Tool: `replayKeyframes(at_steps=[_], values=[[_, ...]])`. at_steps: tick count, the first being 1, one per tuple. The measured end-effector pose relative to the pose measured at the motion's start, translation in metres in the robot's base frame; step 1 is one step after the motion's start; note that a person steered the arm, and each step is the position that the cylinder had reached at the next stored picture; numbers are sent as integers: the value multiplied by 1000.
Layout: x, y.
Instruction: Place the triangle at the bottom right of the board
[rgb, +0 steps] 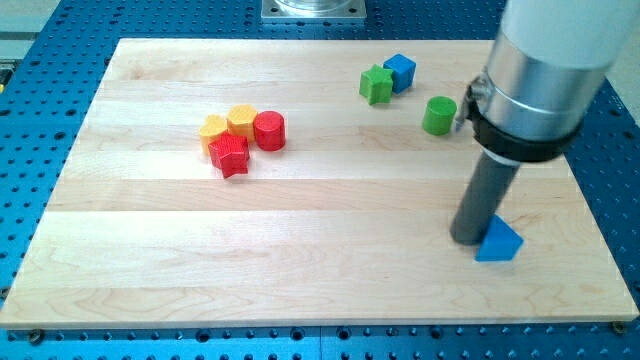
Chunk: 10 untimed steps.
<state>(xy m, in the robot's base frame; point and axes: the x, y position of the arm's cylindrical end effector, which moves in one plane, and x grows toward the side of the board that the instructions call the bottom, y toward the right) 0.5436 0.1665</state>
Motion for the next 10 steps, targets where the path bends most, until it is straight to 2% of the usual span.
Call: replayKeyframes(at_steps=[2, 3, 4, 5, 6, 7, 8, 10], values=[[-6, 44], [27, 47], [-10, 37], [30, -26], [74, -27], [75, -21], [75, -5], [68, 70]])
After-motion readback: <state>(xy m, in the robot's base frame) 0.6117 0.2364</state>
